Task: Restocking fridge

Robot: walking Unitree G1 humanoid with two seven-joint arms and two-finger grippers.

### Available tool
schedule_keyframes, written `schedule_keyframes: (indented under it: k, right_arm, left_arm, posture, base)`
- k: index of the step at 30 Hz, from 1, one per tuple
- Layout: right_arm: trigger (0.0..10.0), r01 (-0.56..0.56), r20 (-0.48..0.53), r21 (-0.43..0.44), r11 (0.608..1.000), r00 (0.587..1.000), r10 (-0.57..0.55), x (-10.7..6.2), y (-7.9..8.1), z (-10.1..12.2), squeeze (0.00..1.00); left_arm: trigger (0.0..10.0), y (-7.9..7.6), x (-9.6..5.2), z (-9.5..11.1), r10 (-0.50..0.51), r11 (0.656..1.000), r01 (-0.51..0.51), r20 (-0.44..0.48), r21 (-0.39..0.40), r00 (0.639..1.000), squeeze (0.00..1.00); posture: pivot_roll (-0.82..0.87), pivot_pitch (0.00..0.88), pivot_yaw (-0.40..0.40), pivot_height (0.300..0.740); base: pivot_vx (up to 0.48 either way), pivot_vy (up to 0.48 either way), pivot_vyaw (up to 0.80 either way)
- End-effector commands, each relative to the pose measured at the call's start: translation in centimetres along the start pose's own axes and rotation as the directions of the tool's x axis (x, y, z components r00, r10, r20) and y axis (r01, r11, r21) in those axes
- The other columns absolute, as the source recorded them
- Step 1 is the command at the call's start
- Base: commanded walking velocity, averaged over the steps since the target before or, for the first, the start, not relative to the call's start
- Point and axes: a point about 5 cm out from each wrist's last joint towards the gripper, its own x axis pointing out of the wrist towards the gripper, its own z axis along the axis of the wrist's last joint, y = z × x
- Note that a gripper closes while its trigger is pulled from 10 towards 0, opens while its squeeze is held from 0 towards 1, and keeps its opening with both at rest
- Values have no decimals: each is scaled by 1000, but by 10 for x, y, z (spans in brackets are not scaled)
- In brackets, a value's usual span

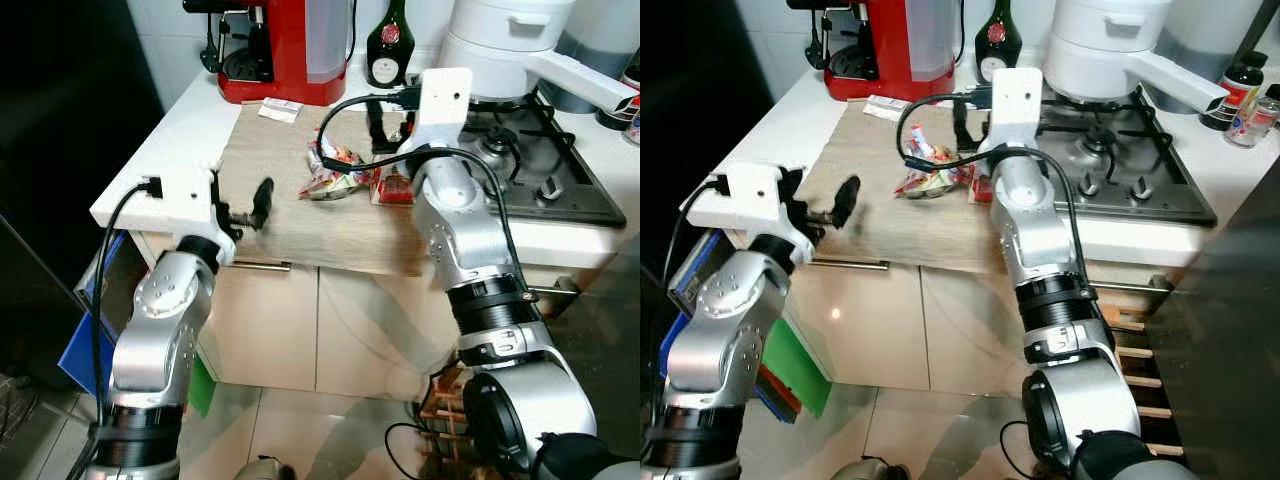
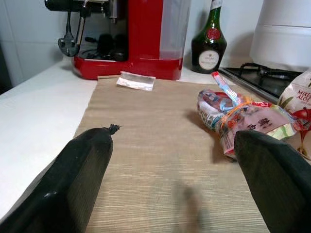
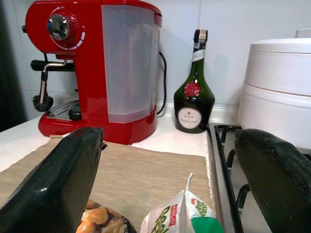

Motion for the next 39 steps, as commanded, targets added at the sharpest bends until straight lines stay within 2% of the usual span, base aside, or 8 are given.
schedule_keyframes:
  k: [1, 11, 17, 23, 24, 25, 36, 39]
  right_arm:
    - [10000, 0, -16, 30, 1000, 1000, 0, 2, 2, 0, 114]
    - [10000, 59, -187, 150, 987, 982, -31, 4, -4, -19, 102]
    - [10000, 68, -217, 149, 986, 976, -34, 5, -8, -23, 102]
    - [10000, 21, -266, 142, 990, 964, 17, 7, -3, -26, 94]
    - [5255, 19, -268, 141, 990, 963, 20, 7, -3, -26, 98]
    - [0, 15, -271, 141, 990, 962, 24, 8, -3, -25, 98]
    - [0, 21, -290, 160, 987, 957, 26, 8, -4, -26, 102]
    - [0, 20, -260, 141, 990, 965, 17, 8, -5, -21, 106]
  left_arm:
    - [10000, -6, -1, 5, -30, 1000, 30, 12, 8, 999, 0]
    - [10000, -10, -1, 3, -46, 999, 46, 1, -2, 999, 0]
    - [10000, -12, -1, 2, -49, 999, 49, 1, -5, 999, 0]
    - [10000, -13, 1, 2, -49, 999, 49, 6, -13, 999, 0]
    - [10000, -13, 1, 2, -49, 999, 49, 7, -14, 999, 0]
    - [10000, -14, 2, 2, -48, 999, 48, 7, -15, 999, 0]
    - [10000, -15, 4, -1, -54, 998, 54, 1, -21, 999, 0]
    - [10000, -16, 7, 0, -65, 997, 65, 6, -29, 998, 0]
  posture:
    - [86, 0, 17, 740]
    - [81, 0, 3, 740]
    - [75, 0, -4, 740]
    - [71, 0, -12, 740]
    - [70, 0, -16, 740]
    - [70, 0, -16, 740]
    - [65, 0, -18, 740]
    - [56, 0, -14, 740]
  base:
    - [0, 0, 0]
    - [0, 0, 0]
    - [0, 0, 0]
    - [0, 0, 0]
    - [0, 0, 0]
    - [0, 0, 0]
    - [0, 0, 0]
    - [0, 0, 0]
